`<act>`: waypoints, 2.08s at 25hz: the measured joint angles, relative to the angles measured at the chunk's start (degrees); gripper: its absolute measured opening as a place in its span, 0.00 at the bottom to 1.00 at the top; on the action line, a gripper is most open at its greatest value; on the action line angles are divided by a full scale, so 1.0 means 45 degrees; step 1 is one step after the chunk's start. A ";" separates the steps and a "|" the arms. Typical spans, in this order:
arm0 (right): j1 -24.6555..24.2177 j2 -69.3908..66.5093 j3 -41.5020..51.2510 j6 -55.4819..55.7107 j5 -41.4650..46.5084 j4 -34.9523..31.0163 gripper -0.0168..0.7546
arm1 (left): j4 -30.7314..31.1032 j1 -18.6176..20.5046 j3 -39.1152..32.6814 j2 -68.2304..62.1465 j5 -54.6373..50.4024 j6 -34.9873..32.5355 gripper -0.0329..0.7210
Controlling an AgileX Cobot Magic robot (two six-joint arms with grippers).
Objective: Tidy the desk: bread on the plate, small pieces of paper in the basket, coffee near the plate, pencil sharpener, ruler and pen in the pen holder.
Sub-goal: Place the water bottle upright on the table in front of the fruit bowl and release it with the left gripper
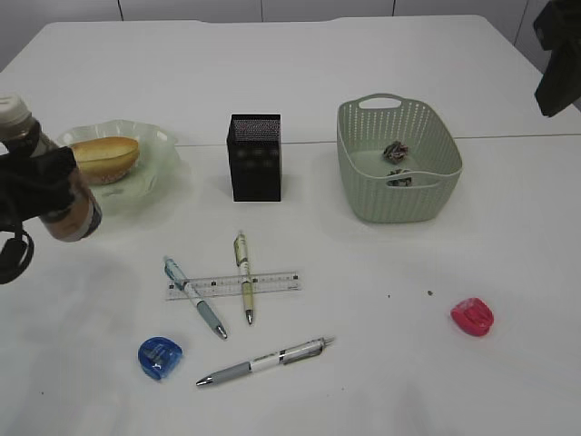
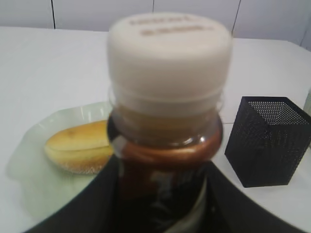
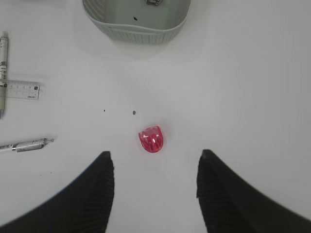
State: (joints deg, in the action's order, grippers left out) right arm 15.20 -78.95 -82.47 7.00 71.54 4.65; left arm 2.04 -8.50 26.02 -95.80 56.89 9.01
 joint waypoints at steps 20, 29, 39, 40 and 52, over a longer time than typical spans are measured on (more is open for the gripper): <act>0.0000 0.0000 0.0000 0.0000 0.0000 0.0386 0.55 | -0.0209 0.0000 0.1352 -0.4087 0.1309 -0.0022 0.42; 0.0000 0.0000 0.0000 0.0000 0.0000 0.0464 0.55 | 0.0019 0.0000 0.1377 -0.4165 0.1309 -0.0212 0.56; 0.0000 0.0000 0.0000 0.0000 0.0000 0.0520 0.55 | 0.0452 0.0000 0.1426 -0.4109 0.1847 -0.0242 0.66; 0.0000 0.0000 0.0000 0.0000 0.0000 0.0526 0.55 | 0.0483 0.0000 0.1426 -0.4000 0.1865 -0.0242 0.66; 0.0000 0.0000 0.0000 0.0000 0.0000 0.0622 0.55 | 0.0880 0.0000 0.1426 -0.0980 -0.0457 -0.0242 0.66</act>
State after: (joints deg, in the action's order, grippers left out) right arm 15.20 -78.95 -82.47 7.00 71.54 7.45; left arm 6.00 -8.50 32.43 -100.21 54.83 7.92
